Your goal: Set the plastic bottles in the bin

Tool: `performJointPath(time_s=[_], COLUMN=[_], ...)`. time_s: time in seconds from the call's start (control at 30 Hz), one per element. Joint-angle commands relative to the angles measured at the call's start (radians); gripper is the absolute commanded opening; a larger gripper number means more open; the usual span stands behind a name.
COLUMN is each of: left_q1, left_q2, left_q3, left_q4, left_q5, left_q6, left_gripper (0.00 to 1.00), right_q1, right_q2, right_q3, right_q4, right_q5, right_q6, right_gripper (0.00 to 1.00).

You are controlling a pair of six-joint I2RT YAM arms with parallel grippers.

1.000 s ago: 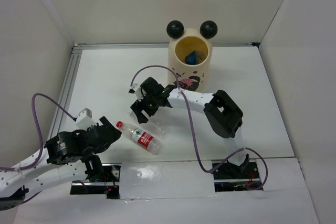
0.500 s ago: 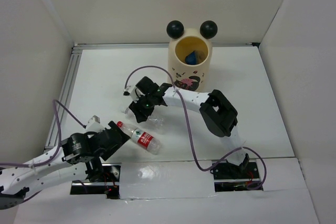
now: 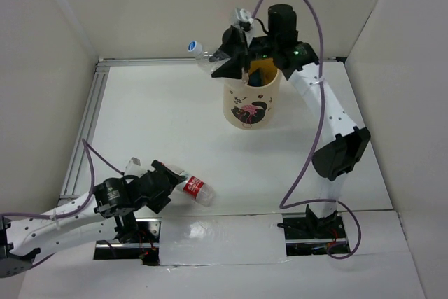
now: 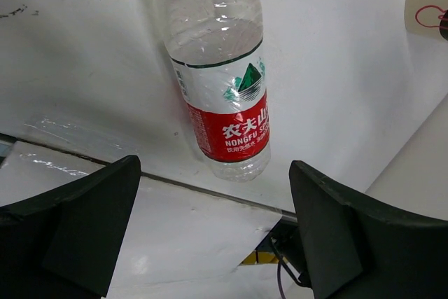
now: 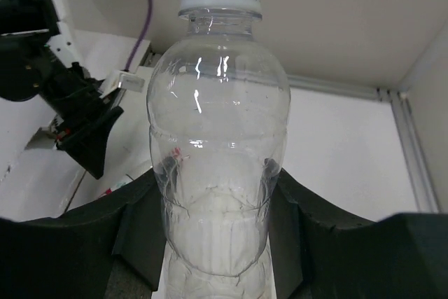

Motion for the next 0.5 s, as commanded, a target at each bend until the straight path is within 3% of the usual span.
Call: performJointPath(time_s=[0.0, 0.33, 0.4, 0.47], left_q1=[0.012, 0.086, 0.096, 0.106], left_q2=[0.068, 0.116, 0.137, 0.149], left_q3=[0.051, 0.009, 0.000, 0.000], left_q4=[0.066, 0.152, 0.152, 0.163], left_q5=[0.003, 0.086, 0.086, 0.095], left_q6=[-0.037, 0.033, 0.044, 0.057], left_gripper=[1.00, 1.00, 1.00, 1.00], right_q1=[-0.055, -0.239, -0.250, -0.250], right_q2=[-0.017, 0.081, 0.115, 0.124], right_q3=[0.025, -0.012, -0.002, -0.001], right_q4=[-0.025, -0.184, -0.184, -0.213], right_q5=[-0.238, -0.327, -0.327, -0.318], right_q6=[-0.153, -0.694, -0.705, -0.736], right_gripper=[0.36, 0.37, 0.44, 0.70])
